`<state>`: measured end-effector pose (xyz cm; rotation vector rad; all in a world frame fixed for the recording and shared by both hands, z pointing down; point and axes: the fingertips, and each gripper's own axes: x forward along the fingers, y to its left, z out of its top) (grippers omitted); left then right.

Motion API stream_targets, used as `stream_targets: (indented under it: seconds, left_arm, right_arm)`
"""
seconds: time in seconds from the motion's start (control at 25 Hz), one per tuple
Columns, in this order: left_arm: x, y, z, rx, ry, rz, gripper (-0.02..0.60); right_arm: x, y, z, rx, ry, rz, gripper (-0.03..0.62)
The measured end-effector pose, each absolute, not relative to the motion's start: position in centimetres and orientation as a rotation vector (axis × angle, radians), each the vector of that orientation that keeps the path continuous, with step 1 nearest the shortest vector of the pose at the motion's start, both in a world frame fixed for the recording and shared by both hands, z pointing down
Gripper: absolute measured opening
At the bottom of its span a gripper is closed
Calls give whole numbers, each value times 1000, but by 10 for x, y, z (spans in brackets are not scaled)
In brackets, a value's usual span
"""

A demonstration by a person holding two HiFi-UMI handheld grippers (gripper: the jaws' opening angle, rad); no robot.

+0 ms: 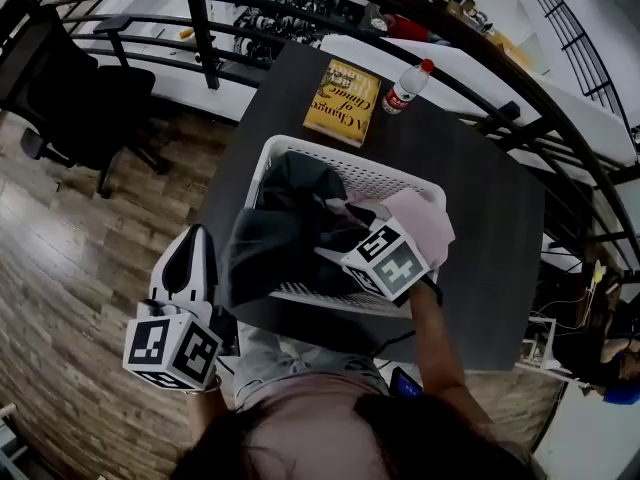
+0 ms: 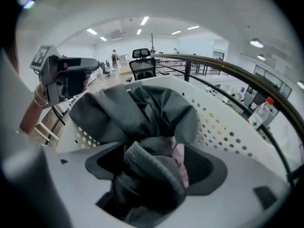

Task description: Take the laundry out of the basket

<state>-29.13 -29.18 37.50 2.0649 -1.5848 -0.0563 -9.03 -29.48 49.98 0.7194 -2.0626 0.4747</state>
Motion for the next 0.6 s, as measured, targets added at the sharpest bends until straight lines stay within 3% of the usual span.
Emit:
stream_targets:
  seconds: [0.6]
  left_arm:
    - [-303, -293, 404, 1980, -1587, -36, -2]
  right_arm:
    - [-98, -293, 556, 559, -1957, 668, 387]
